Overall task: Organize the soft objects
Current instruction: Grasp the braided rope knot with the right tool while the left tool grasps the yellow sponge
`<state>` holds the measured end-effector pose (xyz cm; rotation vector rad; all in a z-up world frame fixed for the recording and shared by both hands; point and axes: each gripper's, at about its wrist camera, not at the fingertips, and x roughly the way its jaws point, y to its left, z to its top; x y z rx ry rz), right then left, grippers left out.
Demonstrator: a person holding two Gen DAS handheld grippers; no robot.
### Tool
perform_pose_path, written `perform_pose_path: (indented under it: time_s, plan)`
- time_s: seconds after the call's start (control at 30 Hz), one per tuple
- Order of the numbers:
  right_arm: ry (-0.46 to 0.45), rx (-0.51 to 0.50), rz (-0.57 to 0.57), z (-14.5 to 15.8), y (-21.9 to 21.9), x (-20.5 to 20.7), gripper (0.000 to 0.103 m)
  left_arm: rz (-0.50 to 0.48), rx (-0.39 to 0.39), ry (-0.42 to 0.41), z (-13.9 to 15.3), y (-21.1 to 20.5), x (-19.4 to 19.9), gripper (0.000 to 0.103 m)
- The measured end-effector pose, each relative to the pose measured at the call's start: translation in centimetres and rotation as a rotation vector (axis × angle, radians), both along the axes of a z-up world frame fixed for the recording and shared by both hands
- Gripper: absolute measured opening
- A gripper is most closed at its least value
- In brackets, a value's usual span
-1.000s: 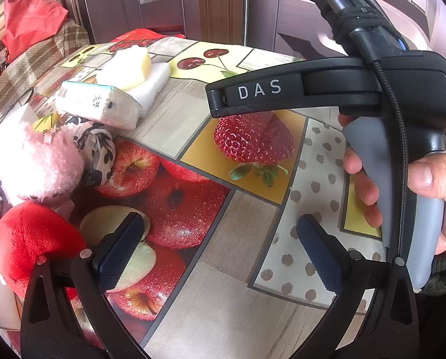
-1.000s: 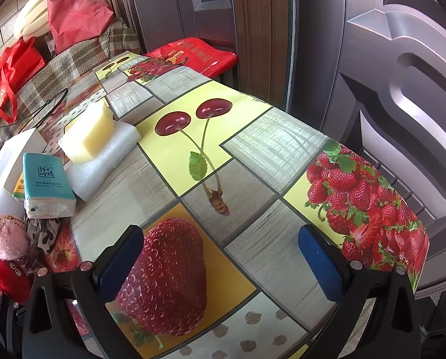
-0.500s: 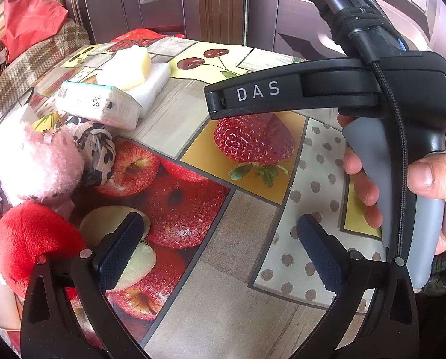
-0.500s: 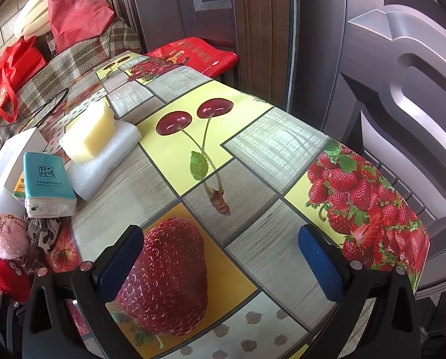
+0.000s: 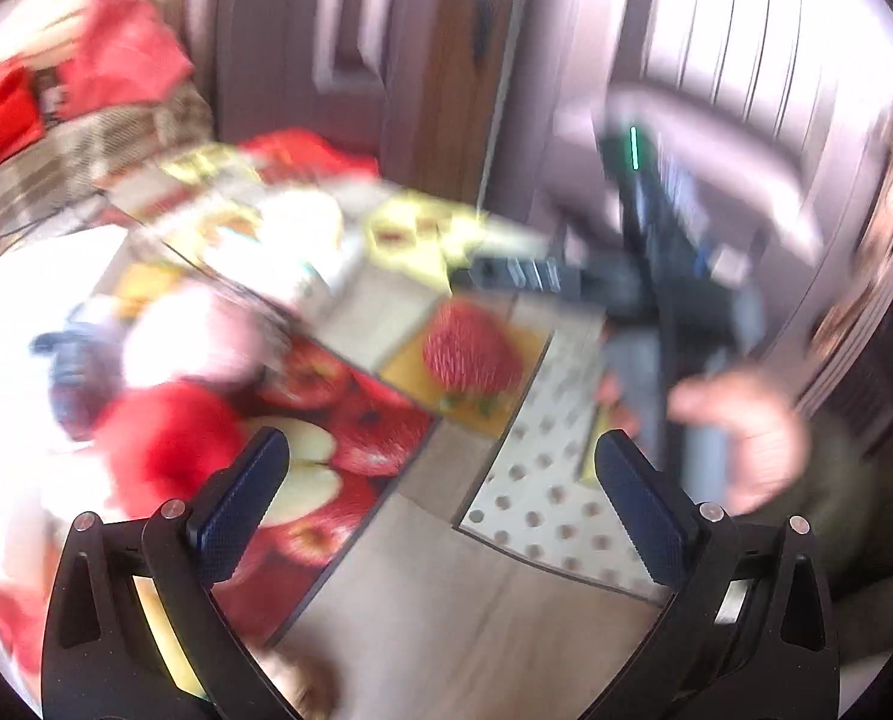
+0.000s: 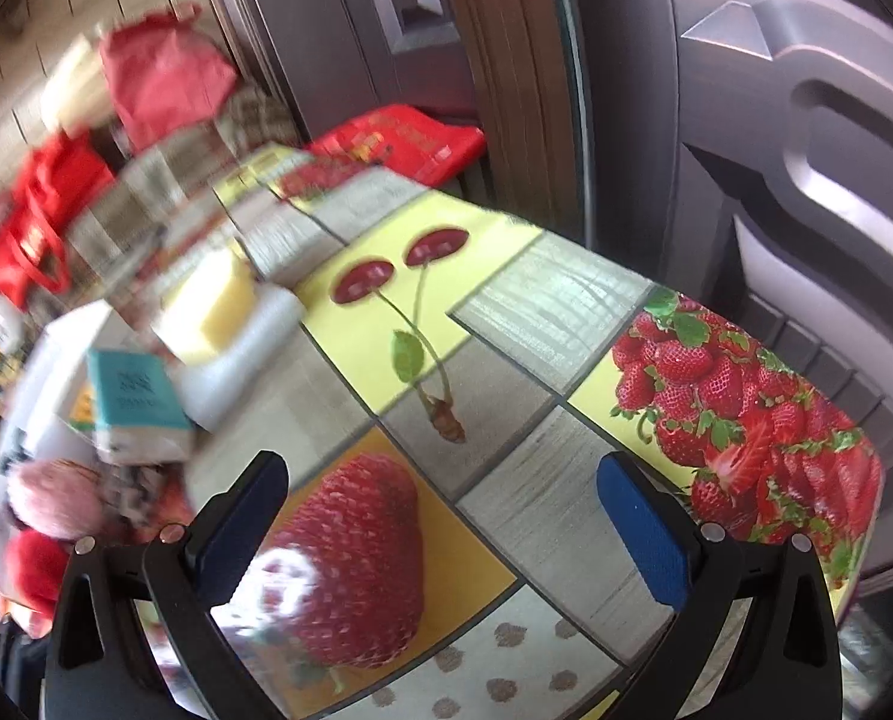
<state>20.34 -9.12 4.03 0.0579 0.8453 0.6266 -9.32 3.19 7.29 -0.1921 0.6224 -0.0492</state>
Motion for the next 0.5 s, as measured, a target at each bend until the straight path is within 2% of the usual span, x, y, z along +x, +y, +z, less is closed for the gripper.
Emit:
perform_pose_path:
  time_s: [0.07, 0.13, 0.2, 0.27, 0.37, 0.5]
  plan:
    - [-0.024, 0.074, 0.055, 0.6, -0.3, -0.6, 0.103, 0.053, -0.026, -0.071, 1.5, 2.3, -3.0, 0.103]
    - [-0.049, 0.158, 0.164, 1.3, -0.3, -1.5, 0.103, 0.167, 0.009, -0.097, 2.3, 5.3, -5.9, 0.103]
    - [-0.070, 0.178, 0.258, 1.9, 0.4, -2.7, 0.103, 0.257, 0.032, -0.068, 1.9, 7.7, -7.5, 0.103]
    - [-0.078, 0.119, 0.372, 2.1, 2.1, -4.0, 0.103, 0.357, 0.005, 0.009, 0.6, 10.3, -8.9, 0.103]
    - [-0.068, 0.061, 0.568, 2.2, 4.4, -6.8, 0.103, 0.357, -0.064, 0.084, -1.2, 11.3, -9.3, 0.103]
    - [-0.028, 0.003, 0.859, 1.7, 6.7, -11.9, 0.103, 0.286, -0.066, 0.129, -2.8, 10.0, -8.2, 0.102]
